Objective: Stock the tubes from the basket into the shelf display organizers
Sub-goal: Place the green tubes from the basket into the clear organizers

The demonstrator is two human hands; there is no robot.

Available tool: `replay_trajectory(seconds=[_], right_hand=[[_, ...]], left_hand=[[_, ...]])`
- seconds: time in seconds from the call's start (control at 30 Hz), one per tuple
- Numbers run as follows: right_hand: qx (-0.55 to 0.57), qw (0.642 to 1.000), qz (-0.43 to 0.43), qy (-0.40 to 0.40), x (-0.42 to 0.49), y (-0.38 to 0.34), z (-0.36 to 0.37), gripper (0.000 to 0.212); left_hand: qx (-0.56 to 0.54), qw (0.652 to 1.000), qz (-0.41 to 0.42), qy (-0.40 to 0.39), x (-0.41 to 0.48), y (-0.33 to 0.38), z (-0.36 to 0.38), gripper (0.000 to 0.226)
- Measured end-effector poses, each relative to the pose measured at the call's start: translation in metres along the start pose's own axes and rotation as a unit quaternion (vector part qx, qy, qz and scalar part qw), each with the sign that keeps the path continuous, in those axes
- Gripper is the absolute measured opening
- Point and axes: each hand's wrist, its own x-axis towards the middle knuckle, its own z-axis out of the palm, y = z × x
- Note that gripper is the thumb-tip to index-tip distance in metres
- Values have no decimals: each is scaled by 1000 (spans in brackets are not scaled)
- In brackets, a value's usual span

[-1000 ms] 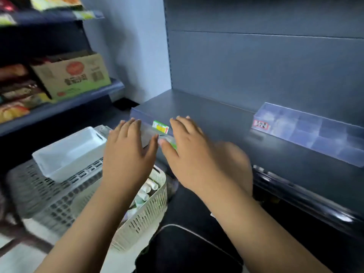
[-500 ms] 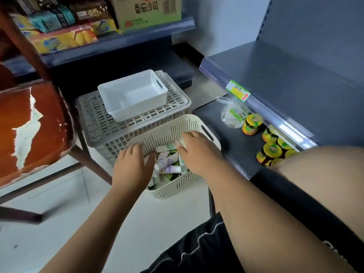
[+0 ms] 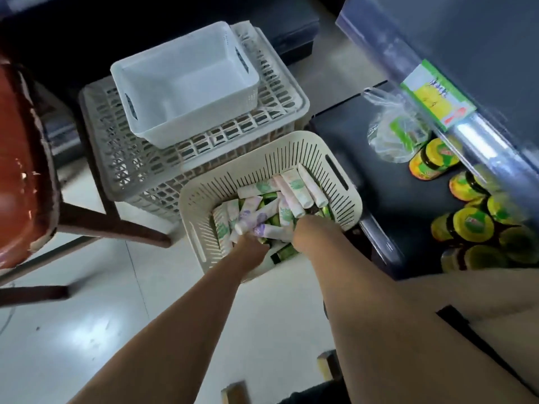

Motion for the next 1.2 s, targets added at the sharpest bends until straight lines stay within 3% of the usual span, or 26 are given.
replay_trajectory(seconds=[0.13,0.2,0.27,0.37,0.43,0.53,0.6,0.77,0.9,1.03,1.2], right_hand=[[-5,997,76,13,51,23,-10,28],[51,994,94,8,78,28,-15,20],[108,988,109,-5,103,31,-12,28],[190,975,115,-15,127,24,7,23],[229,961,154,7,136,16,20,42],[311,924,220,37,143,14,31,61],[338,914,220,35,147,19,36,65],[416,880,225,37,151,19,37,58],[477,850,224,3,149,27,37,44],[533,817,216,-35,142,32,30,23],[579,784,202,-101,120,31,20,30]], left_hand=[[-215,965,-150,26,40,-4,19,29],[-230,955,-184,21,60,-7,27,25],[-237,950,-202,21,79,-9,36,29],[-310,920,-234,54,104,-18,47,21],[-345,904,-244,68,117,-26,52,22],[-382,891,-237,64,145,-48,63,54],[-397,884,-240,61,148,-50,65,48],[-340,907,-236,81,114,-20,56,22],[-281,934,-209,74,103,-13,49,23],[-290,933,-214,-1,85,-8,38,15],[-321,923,-211,6,52,-3,22,14]])
